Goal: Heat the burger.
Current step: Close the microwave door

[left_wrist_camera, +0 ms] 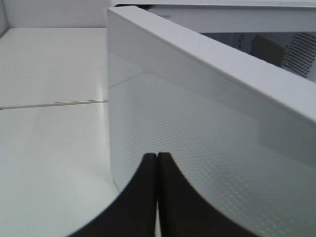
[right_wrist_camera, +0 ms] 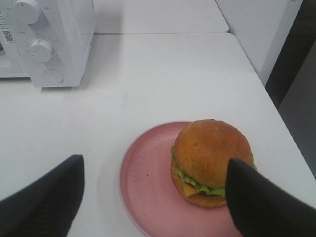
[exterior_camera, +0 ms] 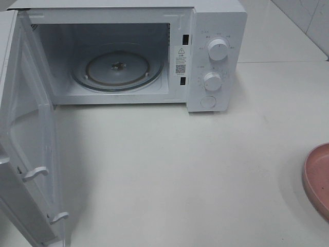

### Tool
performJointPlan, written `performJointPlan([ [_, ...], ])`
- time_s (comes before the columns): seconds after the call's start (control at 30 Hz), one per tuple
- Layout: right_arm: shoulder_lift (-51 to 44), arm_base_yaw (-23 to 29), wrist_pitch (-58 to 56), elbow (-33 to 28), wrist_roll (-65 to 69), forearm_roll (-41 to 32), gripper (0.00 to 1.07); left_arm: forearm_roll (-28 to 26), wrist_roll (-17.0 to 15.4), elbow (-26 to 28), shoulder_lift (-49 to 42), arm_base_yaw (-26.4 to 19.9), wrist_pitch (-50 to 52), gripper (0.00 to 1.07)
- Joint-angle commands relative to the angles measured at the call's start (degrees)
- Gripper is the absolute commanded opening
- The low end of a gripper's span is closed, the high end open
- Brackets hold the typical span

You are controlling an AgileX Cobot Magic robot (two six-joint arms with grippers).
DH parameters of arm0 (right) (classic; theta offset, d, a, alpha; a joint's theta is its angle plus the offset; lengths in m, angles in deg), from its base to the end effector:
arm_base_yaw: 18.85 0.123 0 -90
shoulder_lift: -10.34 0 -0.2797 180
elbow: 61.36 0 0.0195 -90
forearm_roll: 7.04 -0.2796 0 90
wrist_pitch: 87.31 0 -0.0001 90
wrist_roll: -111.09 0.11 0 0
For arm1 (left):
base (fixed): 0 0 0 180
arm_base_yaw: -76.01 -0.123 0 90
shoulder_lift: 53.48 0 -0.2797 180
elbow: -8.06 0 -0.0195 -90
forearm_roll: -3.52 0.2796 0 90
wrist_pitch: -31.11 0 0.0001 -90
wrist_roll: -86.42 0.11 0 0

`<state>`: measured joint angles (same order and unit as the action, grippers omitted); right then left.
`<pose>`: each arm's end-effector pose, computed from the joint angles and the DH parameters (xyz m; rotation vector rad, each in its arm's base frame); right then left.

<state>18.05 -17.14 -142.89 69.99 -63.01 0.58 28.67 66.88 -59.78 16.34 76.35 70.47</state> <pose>0.0467 -0.0107 0.2911 0.0701 1.9466 -0.0689 0.2100 -0.0309 0.1716 0.2095 1.7503 -0.2396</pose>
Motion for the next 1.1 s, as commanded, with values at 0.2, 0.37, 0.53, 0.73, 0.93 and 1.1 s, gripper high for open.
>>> performJointPlan([
  [0.2, -1.4, -0.4, 0.5, -0.1, -0.8, -0.2, 0.74, 2.8, -1.4, 1.0, 11.7, 0.1, 12.2, 0.0],
  [0.37, -1.4, -0.4, 0.5, -0.1, -0.8, -0.2, 0.74, 3.8, -1.4, 2.8, 17.6, 0.1, 17.2, 0.0],
  [0.53, -1.4, -0.4, 0.5, -0.1, -0.8, -0.2, 0.74, 5.7, -1.4, 4.2, 21.9, 0.1, 20.5, 0.0],
  [0.73, -1.4, -0.4, 0.5, -0.1, -0.8, -0.2, 0.74, 4.9, -0.8, 7.0, 25.0, 4.8, 20.3, 0.0],
  [0.93, -1.4, -0.4, 0.5, -0.1, -0.8, -0.2, 0.74, 0.2, 1.7, 10.6, 27.3, 9.6, 20.0, 0.0],
  [1.1, -1.4, -0.4, 0.5, -0.1, -0.8, -0.2, 0.74, -5.2, 1.7, 12.9, 29.8, 12.3, 19.9, 0.0],
])
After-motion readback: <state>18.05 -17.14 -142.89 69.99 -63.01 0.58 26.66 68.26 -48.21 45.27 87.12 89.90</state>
